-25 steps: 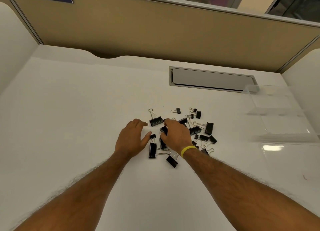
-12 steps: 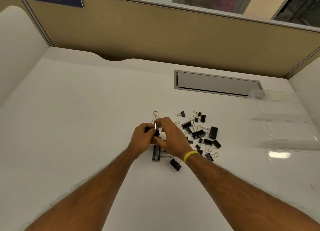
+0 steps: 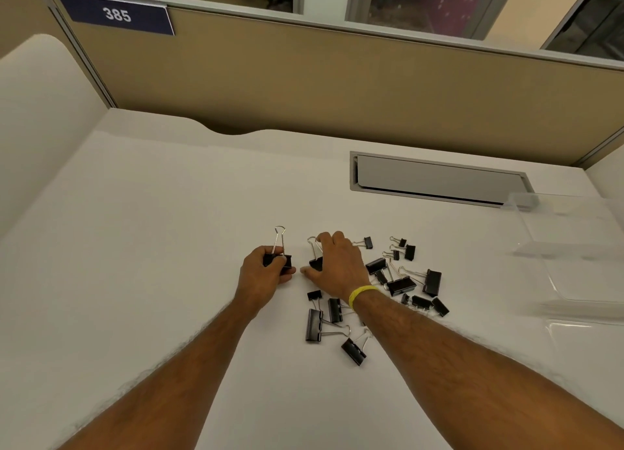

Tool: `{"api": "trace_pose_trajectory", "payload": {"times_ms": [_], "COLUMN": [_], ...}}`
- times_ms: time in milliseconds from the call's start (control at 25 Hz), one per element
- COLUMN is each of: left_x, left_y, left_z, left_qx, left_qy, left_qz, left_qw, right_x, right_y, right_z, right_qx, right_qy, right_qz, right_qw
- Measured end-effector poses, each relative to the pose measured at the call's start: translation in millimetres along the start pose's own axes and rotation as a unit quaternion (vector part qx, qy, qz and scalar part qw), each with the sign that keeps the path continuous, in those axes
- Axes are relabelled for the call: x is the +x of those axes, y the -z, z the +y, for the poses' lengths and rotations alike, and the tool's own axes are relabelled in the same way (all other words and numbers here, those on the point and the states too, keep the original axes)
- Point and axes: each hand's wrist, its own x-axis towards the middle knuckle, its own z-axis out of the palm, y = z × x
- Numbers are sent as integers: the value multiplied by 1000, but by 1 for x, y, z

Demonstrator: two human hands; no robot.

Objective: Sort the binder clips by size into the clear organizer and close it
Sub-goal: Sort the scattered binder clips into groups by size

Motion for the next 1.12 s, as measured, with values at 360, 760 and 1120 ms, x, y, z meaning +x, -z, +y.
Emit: {"api": "trace_pose_trajectory", "payload": {"times_ms": [360, 760, 1120], "left_x": [32, 61, 102], "left_y": [-16, -42, -46], "left_z": [8, 28, 42], "left_qx": [-36, 19, 106], "left_qy": [46, 19, -21], "left_qz": [3, -4, 38], "left_qw": [998, 1000, 993], "right_x": [13, 46, 87], "right_y": [0, -4, -5], "right_z": [-7, -17, -12], "right_qx": [293, 264, 291], "right_qy": [-2, 19, -40], "right_qz": [62, 74, 95], "right_qw": [954, 962, 951]}}
